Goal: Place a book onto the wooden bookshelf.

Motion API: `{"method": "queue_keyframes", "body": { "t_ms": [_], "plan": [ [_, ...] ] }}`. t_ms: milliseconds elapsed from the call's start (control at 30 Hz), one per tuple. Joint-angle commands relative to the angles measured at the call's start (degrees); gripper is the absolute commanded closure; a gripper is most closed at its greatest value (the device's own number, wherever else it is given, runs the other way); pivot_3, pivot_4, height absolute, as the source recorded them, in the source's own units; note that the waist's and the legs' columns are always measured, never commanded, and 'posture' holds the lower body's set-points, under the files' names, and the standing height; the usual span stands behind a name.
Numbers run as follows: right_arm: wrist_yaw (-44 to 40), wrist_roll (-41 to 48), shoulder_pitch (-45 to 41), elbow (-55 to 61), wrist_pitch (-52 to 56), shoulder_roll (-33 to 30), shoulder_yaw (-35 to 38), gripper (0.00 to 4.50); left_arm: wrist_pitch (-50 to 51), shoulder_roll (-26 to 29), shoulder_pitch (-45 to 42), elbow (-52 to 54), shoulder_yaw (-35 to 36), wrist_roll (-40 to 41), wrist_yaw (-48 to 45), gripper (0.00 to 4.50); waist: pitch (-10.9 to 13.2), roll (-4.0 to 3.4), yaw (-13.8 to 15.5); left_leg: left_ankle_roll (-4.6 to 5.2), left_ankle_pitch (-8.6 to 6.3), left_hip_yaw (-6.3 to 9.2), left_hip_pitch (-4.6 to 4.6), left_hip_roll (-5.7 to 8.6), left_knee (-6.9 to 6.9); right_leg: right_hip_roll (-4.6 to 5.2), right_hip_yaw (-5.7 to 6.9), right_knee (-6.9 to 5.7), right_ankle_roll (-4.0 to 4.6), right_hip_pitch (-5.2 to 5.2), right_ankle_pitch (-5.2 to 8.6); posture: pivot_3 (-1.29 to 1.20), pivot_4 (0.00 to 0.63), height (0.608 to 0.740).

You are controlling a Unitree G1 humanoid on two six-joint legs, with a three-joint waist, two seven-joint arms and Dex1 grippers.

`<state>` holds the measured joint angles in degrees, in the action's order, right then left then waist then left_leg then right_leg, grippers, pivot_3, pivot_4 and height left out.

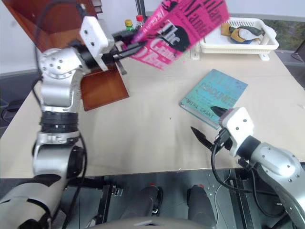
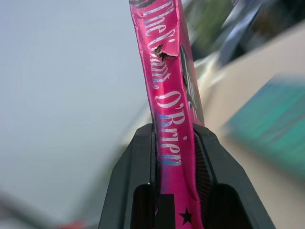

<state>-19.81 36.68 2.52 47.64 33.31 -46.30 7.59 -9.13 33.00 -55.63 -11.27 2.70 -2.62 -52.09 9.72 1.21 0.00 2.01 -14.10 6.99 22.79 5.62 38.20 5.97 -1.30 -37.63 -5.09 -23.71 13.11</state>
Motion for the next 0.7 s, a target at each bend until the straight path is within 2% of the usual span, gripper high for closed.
{"method": "queue_keyframes", "body": {
  "t_ms": [33,167,267,500,700],
  "plan": [
    [-1.91,-2.75,-3.97,-2.35,-1.7,0.52,-0.31,0.0,-8.47,6.42,-2.36,-0.57,-0.09,-6.91,5.7,3.9,0.02,0.03,0.07,0.0,0.0,0.02,0.0,0.0,0.02,-0.01,0.02,0.0,0.0,0.01,0.0,0.0,0.15,0.74],
    [-4.87,-5.87,-8.43,-6.68,-3.89,0.75,-0.73,0.0,-10.74,13.84,-2.22,-0.28,-0.49,-11.15,7.13,3.9,0.04,0.05,-0.03,0.0,0.0,0.02,0.05,0.03,0.0,0.0,0.04,0.04,-0.01,-0.02,0.0,0.0,0.15,0.74],
    [-8.07,-6.73,-11.78,-10.24,-7.26,1.54,0.32,0.0,-8.0,18.88,-1.46,-0.19,-0.92,-12.99,5.27,3.9,0.08,0.05,-0.39,0.0,0.0,0.04,0.06,0.03,-0.01,-0.01,0.07,0.04,-0.01,-0.02,0.0,0.0,0.15,0.74],
    [-12.7,-4.87,-19.48,-15.59,-10.89,4.15,2.95,0.0,-1.64,25.66,1.79,-0.97,-1.48,-14.47,2.25,3.9,0.14,0.02,-0.81,0.07,-0.03,0.05,0.05,0.03,0.0,-0.02,0.11,-0.01,-0.02,-0.02,0.01,0.0,0.15,0.74],
    [-14.98,-6.86,-22.03,-19.24,-12.5,4.96,2.04,0.0,2.83,30.0,6.04,1.47,-0.55,-12.1,-1.87,3.9,0.19,0.02,-0.94,0.07,-0.04,0.08,0.05,-0.02,-0.02,-0.06,0.12,-0.01,-0.01,-0.05,0.01,0.0,0.15,0.74]
  ]
}}
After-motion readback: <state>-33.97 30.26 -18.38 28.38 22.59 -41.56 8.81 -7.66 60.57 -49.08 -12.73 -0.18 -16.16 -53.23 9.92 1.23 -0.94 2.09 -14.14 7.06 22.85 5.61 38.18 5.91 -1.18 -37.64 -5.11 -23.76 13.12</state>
